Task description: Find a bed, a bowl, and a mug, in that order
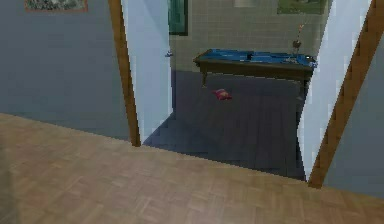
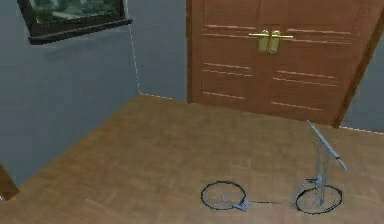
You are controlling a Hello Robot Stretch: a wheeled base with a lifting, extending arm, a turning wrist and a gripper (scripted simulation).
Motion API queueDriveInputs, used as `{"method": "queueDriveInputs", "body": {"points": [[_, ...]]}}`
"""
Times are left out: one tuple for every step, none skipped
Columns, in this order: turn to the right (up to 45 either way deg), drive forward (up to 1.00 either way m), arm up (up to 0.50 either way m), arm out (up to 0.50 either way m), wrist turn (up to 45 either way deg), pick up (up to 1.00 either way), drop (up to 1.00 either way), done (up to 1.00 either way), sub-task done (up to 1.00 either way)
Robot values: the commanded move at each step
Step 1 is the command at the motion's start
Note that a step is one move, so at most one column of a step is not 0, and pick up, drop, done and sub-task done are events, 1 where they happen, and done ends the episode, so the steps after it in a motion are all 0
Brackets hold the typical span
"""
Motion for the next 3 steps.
{"method": "queueDriveInputs", "body": {"points": [[9.0,0.00,0.00,0.00,0.0,0.00,0.00,0.00,0.00],[0.0,0.30,0.00,0.00,0.0,0.00,0.00,0.00,0.00],[-33.0,0.00,0.00,0.00,0.0,0.00,0.00,0.00,0.00]]}}
